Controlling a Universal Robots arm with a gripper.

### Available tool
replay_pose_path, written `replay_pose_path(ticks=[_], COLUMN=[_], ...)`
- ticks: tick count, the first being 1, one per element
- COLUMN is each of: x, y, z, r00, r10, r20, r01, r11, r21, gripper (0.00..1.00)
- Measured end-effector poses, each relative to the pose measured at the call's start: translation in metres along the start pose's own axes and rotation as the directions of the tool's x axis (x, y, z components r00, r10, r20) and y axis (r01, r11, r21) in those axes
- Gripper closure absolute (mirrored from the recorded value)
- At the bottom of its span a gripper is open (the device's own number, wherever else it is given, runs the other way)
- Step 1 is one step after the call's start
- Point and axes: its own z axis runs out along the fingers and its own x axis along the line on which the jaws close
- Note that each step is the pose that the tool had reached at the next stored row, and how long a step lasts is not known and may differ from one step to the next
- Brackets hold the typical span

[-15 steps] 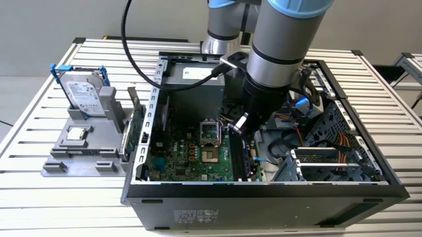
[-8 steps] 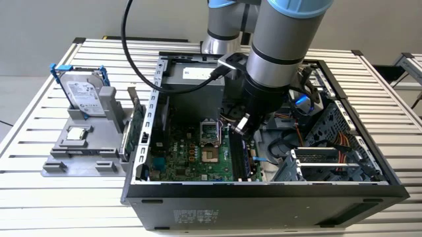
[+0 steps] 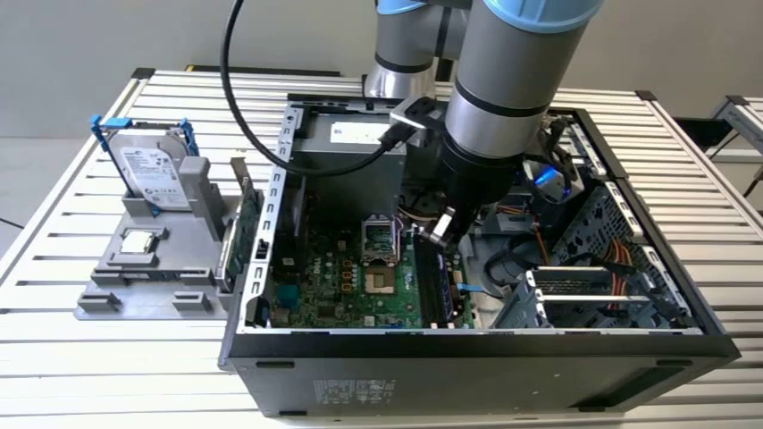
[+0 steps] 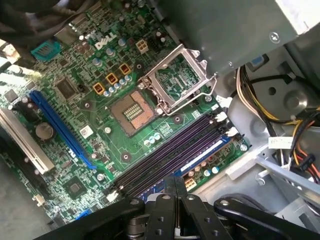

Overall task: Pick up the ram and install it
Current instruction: 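Press down the ram until it locks into place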

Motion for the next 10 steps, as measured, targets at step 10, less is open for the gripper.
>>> replay_pose_path(ticks=[10], x=[-0.0002], y=[0.0001], z=[0.0000], r00=[0.9943], r10=[-0.106], r20=[-0.0001], r01=[0.106], r11=[0.9943], r21=[-0.0013], gripper=[1.00])
